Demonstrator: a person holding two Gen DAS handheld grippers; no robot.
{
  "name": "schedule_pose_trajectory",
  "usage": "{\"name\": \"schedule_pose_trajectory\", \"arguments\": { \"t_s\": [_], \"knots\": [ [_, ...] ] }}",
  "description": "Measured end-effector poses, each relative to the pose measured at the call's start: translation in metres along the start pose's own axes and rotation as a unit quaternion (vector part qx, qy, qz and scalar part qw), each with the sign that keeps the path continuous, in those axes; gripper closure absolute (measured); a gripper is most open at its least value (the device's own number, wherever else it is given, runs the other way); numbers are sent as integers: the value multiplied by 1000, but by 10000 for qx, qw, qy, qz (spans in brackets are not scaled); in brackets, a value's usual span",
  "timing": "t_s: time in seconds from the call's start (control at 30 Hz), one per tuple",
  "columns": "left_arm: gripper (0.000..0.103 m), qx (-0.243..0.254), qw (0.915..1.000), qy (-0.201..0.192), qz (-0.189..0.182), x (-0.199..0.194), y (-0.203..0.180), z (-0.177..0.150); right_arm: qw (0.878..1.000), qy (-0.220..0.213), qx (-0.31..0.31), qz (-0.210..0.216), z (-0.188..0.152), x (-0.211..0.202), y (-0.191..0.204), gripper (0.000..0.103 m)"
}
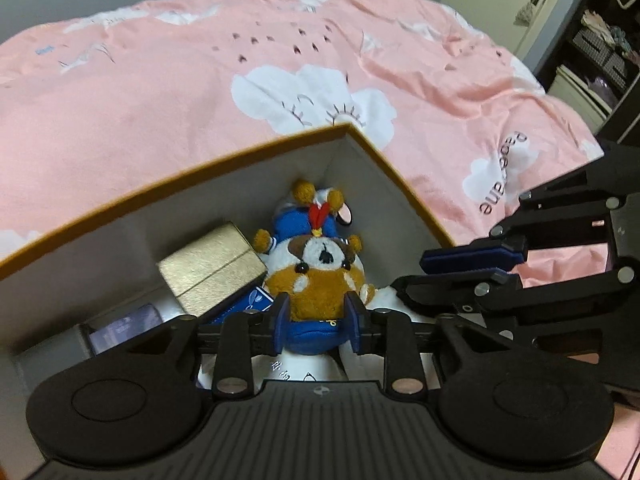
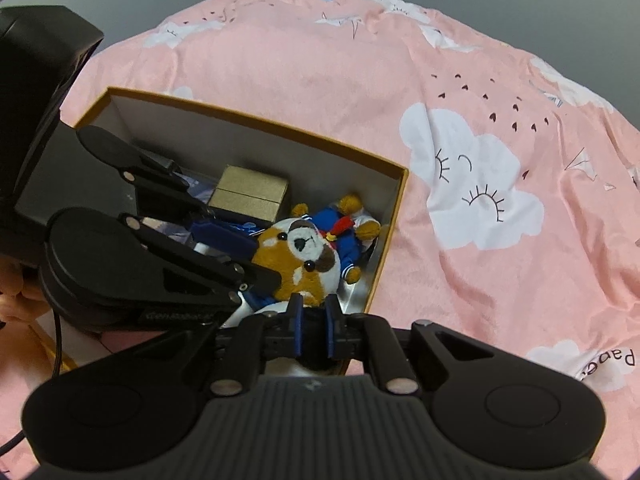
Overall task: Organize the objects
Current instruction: 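Open both tools to release the plushes and withdraw toward the items in front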
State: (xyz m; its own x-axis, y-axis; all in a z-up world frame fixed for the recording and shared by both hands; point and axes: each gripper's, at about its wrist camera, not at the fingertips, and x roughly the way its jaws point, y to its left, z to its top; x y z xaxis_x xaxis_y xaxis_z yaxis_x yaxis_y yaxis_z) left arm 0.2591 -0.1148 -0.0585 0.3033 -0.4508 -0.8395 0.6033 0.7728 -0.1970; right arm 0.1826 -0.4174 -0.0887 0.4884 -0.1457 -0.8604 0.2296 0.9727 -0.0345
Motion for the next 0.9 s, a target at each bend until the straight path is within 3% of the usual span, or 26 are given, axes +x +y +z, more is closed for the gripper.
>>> {"name": "schedule_pose_trajectory", "arguments": {
  "t_s": [0.3,0.43,0.5,0.77,0.9],
  "knots": [
    [67,178,9985,-511,33,-85,-26,-26,9972,-636,289,278,-20,-48,17,89],
    [66,71,9985,-538,49,-116,-32,-54,9922,-1127,375,382,-42,-76,34,68],
    [66,14,9986,-509,112,-125,-36,-70,9895,-1281,459,490,-55,-86,44,67],
    [66,-84,9958,-503,759,-133,-50,-130,9874,-1178,692,801,-110,-87,90,65],
    [66,-308,9953,-482,779,-131,-48,-155,9889,-1017,764,775,-129,-76,107,64]
  ]
}}
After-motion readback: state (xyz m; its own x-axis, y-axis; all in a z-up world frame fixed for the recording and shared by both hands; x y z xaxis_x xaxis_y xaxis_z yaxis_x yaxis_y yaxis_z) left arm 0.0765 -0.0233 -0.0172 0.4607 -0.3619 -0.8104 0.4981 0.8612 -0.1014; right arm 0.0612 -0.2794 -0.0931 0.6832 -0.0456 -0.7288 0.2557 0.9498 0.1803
